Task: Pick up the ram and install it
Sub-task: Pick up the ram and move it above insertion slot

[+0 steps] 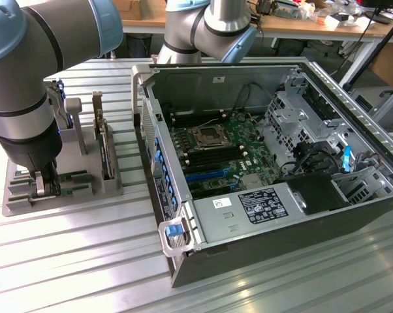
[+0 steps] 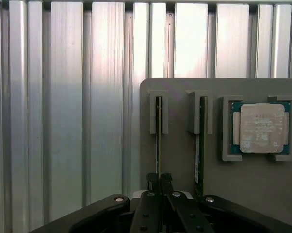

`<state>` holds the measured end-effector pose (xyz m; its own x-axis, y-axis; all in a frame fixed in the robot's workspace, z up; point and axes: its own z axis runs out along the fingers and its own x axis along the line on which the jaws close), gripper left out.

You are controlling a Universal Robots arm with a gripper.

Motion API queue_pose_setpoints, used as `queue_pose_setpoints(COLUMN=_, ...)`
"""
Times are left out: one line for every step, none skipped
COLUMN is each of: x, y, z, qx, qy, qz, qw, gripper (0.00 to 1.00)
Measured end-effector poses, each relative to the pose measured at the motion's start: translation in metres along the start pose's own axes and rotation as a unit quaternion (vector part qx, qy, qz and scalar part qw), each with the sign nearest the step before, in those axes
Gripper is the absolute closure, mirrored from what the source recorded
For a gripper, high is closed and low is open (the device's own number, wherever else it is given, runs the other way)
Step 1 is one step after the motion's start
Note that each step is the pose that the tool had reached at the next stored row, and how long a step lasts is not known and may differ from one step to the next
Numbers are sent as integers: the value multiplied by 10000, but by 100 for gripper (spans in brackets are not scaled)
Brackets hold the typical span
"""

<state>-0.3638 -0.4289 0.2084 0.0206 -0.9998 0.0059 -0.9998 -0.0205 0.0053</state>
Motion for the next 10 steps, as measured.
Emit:
queue_pose_setpoints(x=0, y=0, z=0, qx=0, qy=0, qz=0, qw=10000, gripper=88)
queue_pose_setpoints(x=2, y=1, z=0, qx=0, qy=0, qz=1, qw=10000, gripper=88)
queue_pose_setpoints(x=5, y=0, z=0, qx=0, qy=0, qz=0, qw=10000, gripper=88)
queue_pose_setpoints(x=5, y=0, z=0, qx=0, qy=0, qz=0, qw=10000, gripper=88)
queue_pose_setpoints(x=5, y=0, z=-1, qx=1, qy=-1, qz=0, qw=10000, gripper=88)
queue_pose_setpoints(x=5, y=0, z=-5, qx=0, qy=-1, qz=0, qw=10000, gripper=88)
queue_pose_setpoints(x=5, y=1, z=-14, qx=-1, qy=0, qz=0, qw=10000, gripper=88)
queue_pose_setpoints(x=5, y=0, z=-31, qx=0, qy=-1, qz=0, qw=10000, gripper=88)
queue_pose_setpoints(x=5, y=1, z=-50, qx=0, qy=0, qz=0, qw=10000, gripper=88)
queue_pose_setpoints(x=5, y=0, z=-61, qx=0, qy=-1, qz=0, qw=10000, gripper=88)
